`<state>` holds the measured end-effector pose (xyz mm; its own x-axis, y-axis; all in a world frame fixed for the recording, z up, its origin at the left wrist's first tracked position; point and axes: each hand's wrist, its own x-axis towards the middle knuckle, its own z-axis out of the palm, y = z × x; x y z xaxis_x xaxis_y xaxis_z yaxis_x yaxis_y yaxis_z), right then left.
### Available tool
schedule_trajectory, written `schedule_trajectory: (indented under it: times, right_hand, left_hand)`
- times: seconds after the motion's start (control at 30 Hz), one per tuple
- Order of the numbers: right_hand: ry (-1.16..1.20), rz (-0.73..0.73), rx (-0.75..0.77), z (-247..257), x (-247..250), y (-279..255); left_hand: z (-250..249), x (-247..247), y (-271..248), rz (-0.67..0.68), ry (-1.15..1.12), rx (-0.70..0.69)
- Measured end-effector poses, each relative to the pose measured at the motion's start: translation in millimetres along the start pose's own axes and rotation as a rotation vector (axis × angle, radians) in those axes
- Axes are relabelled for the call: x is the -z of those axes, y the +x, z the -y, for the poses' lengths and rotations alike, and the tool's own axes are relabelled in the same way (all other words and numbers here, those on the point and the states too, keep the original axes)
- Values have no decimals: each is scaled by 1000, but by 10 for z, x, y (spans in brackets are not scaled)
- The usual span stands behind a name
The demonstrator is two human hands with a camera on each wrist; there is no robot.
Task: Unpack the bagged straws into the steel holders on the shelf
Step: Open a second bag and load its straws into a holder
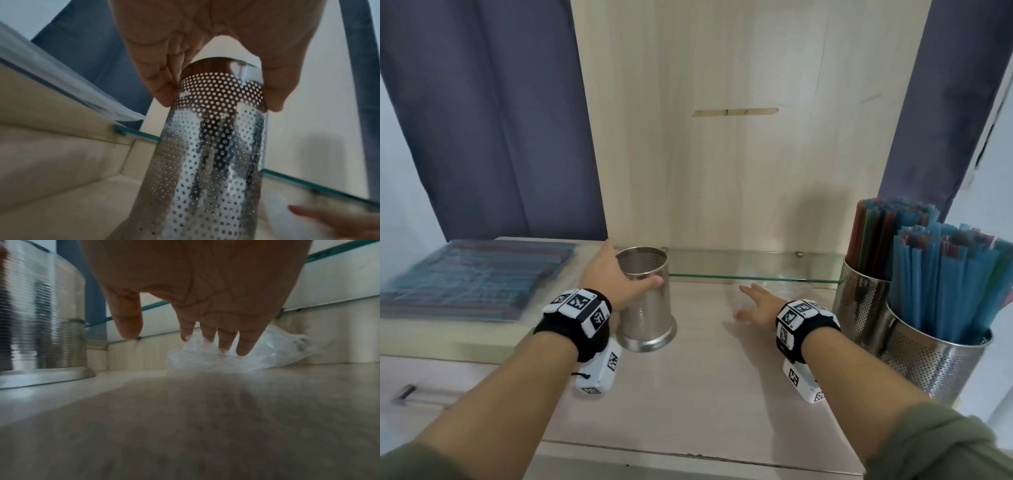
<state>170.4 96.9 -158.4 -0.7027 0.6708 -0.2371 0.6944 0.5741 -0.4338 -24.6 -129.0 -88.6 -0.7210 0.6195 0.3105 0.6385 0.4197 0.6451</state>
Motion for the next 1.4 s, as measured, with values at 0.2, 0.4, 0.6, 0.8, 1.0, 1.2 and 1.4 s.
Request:
schedule_trajectory:
  times: [0.2, 0.4, 0.6, 0.8, 1.0, 1.2, 1.4]
  right_hand:
    - [20, -33, -49, -42, 74, 94]
    - [12, -188, 141, 247, 200, -506]
    - [597, -473, 433, 652, 216, -908]
    - [574, -413, 401, 669, -46, -787]
    - [674, -516, 322, 518, -162, -821]
    - [813, -561, 332, 320, -186, -917]
    - [890, -556, 359, 185, -177, -983]
  left_hand:
    - [-115, -271, -141, 87, -17, -74]
    - [-145, -317, -139, 120, -58, -114]
    - [-252, -432, -227, 222, -278, -139]
    - [-269, -525, -355, 391, -395, -140]
    - [-236, -263, -402, 360, -226, -164]
    - [17, 165, -101, 19, 232, -143]
    - [326, 357, -42, -101, 755, 157]
